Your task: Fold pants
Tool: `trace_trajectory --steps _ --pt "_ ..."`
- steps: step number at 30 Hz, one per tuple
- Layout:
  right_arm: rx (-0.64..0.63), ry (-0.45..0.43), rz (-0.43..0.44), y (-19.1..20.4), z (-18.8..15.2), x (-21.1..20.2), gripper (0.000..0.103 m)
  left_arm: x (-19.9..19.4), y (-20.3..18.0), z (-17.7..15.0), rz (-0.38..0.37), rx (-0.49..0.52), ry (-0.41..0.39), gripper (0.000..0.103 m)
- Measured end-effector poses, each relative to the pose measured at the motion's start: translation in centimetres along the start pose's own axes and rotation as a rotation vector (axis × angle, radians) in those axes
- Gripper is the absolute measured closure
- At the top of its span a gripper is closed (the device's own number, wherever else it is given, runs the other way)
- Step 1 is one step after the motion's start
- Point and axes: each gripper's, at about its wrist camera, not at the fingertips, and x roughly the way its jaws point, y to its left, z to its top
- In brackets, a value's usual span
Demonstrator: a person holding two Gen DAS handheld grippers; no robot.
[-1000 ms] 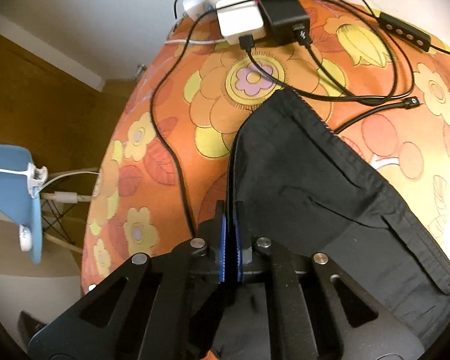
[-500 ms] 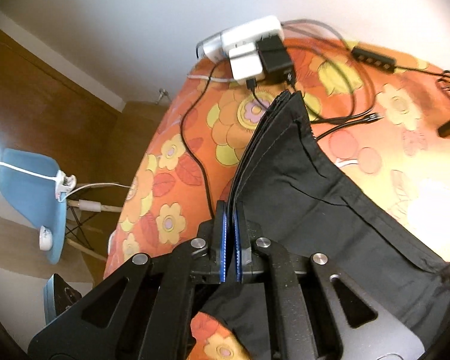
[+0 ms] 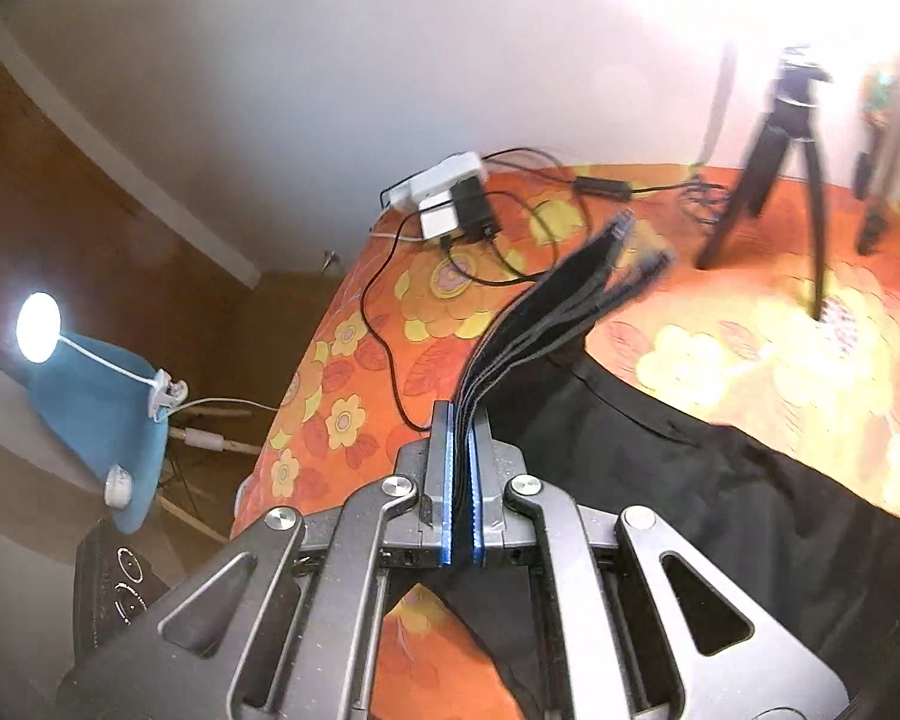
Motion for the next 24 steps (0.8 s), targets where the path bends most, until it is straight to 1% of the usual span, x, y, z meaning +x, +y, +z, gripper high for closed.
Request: trace_trajectory --steps 6,13,17,21,24 --pt "0.023 -0.044 -0.013 -2.5 -2.1 -4.5 0.098 -0.3 -3.7 -0.7 -0.023 0.037 0.012 0.098" --pt "0.032 -0.084 -0.026 -5.0 -4.9 -8.3 0.098 -0.4 -7.3 -1.5 -0.061 0.054 0.026 0.098" --pt "0.035 -0.106 -0.061 -6.8 -7.0 -10.1 0.098 -0.3 -10.1 -2.2 -0.087 0.088 0.039 0.098" --pt "0.076 -0.111 -0.072 -10.0 -9.3 -11.6 0.098 0.5 -12.7 -3.3 -0.121 0.121 0.069 0.098" --pt "0.101 -0.113 -0.099 -12.6 -11.2 -12.3 0.098 1.2 -15.0 -4.4 -0.145 0.153 0.104 0.098"
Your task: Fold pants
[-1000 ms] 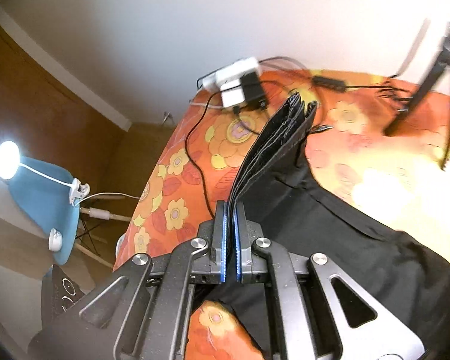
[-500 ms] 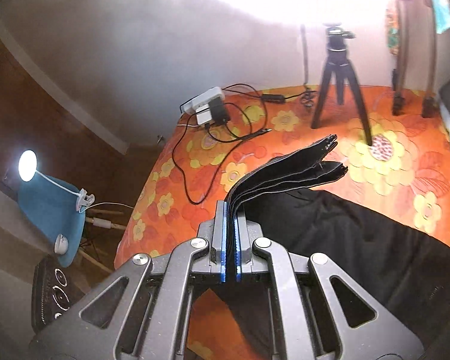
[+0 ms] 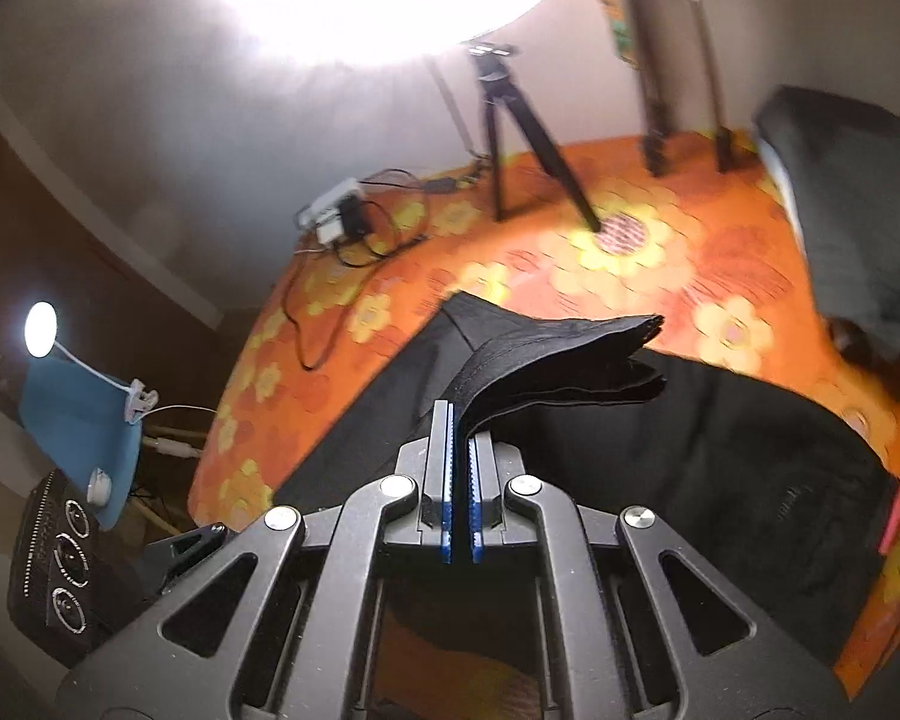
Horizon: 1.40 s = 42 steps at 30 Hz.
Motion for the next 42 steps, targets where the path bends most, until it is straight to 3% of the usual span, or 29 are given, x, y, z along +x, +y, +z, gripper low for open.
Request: trace_trajectory --steps 7,12,19,31,42 --pt "0.019 -0.006 -0.082 -4.7 -2.5 -0.7 0.098 3.4 -4.7 -2.0 -0.047 0.074 0.094 0.098" --pt "0.037 -0.009 -0.106 -7.3 -3.5 -0.9 0.098 5.0 -5.6 -2.4 -0.080 0.097 0.140 0.098" --pt "0.030 -0.018 -0.112 -8.4 -3.7 -1.1 0.098 5.4 -5.5 -2.3 -0.092 0.068 0.157 0.097" --pt "-0.031 -0.008 -0.157 -9.0 -5.4 -0.8 0.098 6.0 -6.5 -3.1 -0.052 0.122 0.196 0.097" --pt "-0.056 0.021 -0.198 -10.1 -7.5 -0.4 0.098 5.6 -5.9 -3.5 -0.047 0.125 0.216 0.082"
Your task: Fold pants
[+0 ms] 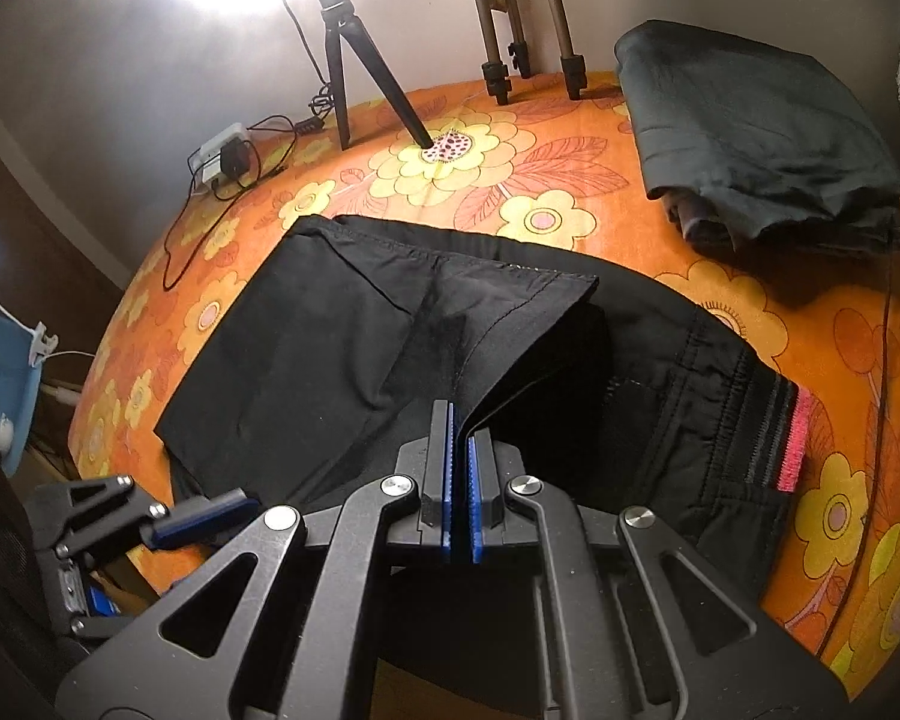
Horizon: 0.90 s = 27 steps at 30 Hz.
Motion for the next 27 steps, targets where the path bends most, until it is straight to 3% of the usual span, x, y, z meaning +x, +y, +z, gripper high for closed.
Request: trace_trajectory --steps 3,6,12,18,23,27 --pt "0.002 0.006 -0.002 -0.1 -0.1 0.2 0.098 -0.4 0.4 -0.1 -0.016 -0.012 0.003 0.079" --pt "0.019 0.022 0.004 -0.7 -0.5 0.4 0.098 -1.8 1.6 -0.4 -0.029 -0.024 -0.012 0.063" --pt "0.095 0.076 0.044 -2.8 -1.9 1.3 0.098 -3.7 6.4 -1.8 0.025 -0.133 -0.037 0.062" --pt "0.225 0.128 0.118 -4.9 -2.9 3.0 0.098 -1.3 11.4 -4.3 0.063 -0.273 0.044 0.062" --pt "0.148 0.097 0.054 -3.5 -2.2 2.3 0.098 0.3 12.2 -4.9 0.098 -0.276 0.089 0.062" --pt "-0.047 -0.022 -0.056 0.2 -0.8 -0.1 0.098 0.7 11.8 -4.8 0.111 -0.258 0.095 0.062"
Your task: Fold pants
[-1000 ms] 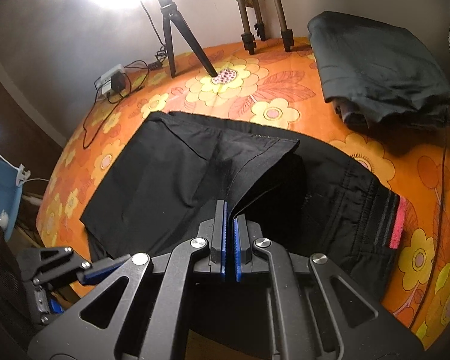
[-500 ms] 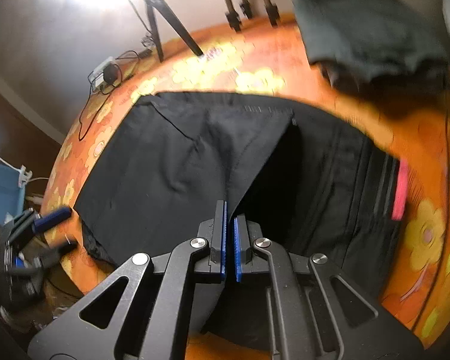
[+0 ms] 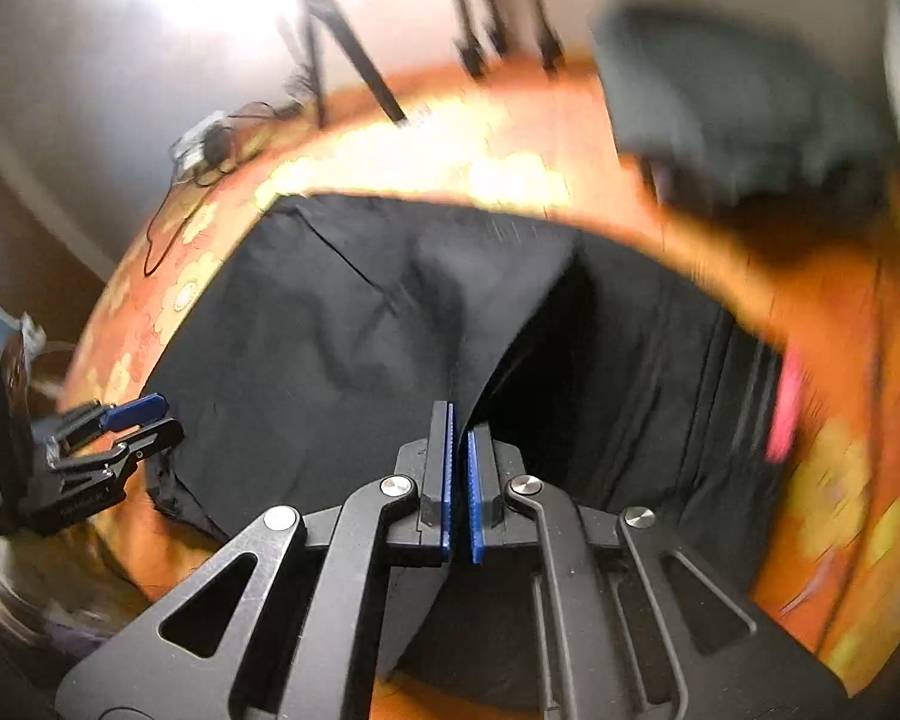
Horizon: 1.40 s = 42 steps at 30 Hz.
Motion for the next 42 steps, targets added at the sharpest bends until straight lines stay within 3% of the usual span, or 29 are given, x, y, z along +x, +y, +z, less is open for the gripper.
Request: trace_trajectory --steps 2,5,9,14,17,19,21,25,28,33,36,37,42 --pt "-0.056 -0.031 -0.035 0.8 0.3 -0.7 0.098 0.0 0.1 -0.1 0.000 -0.002 0.001 0.062" --pt "-0.091 -0.005 -0.108 0.7 0.2 0.2 0.098 -0.4 0.0 -0.2 -0.005 -0.008 -0.005 0.062" --pt "-0.054 0.047 -0.106 -0.7 -0.6 1.3 0.098 -0.7 -0.5 0.1 -0.011 -0.001 -0.021 0.062" --pt "-0.155 -0.130 -0.133 0.9 -0.3 -3.3 0.098 0.0 -0.8 0.3 -0.019 0.009 -0.004 0.062" --pt "-0.053 -0.024 -0.146 -1.8 -0.4 -1.1 0.098 -0.2 -0.9 0.4 -0.024 0.012 -0.004 0.062" --pt "0.019 0.056 -0.097 -3.6 -1.0 0.7 0.098 -0.6 -0.8 0.6 -0.024 0.007 -0.016 0.062" --pt "0.040 0.077 -0.070 -4.2 -1.3 1.0 0.098 -1.0 -0.1 0.8 -0.021 -0.013 -0.030 0.062" --pt "0.041 0.083 -0.067 -4.1 -1.4 0.7 0.098 -1.7 1.8 1.2 -0.019 -0.085 -0.047 0.062" --pt "0.038 0.077 -0.117 -4.0 -1.3 0.3 0.098 -2.1 3.2 1.5 -0.017 -0.135 -0.059 0.056" --pt "0.026 -0.004 -0.168 -3.6 0.0 -1.8 0.091 -2.0 4.7 1.4 -0.006 -0.188 -0.056 0.055" --pt "0.040 -0.059 -0.123 -2.8 0.9 -3.1 0.070 -1.3 5.3 1.1 -0.022 -0.227 -0.032 0.054" --pt "0.040 -0.068 -0.096 -2.4 1.2 -3.3 0.067 -1.1 5.4 1.1 -0.025 -0.237 -0.023 0.054" --pt "0.002 -0.070 0.045 1.3 2.5 -2.4 0.066 -0.4 5.3 1.0 -0.021 -0.246 -0.010 0.054"
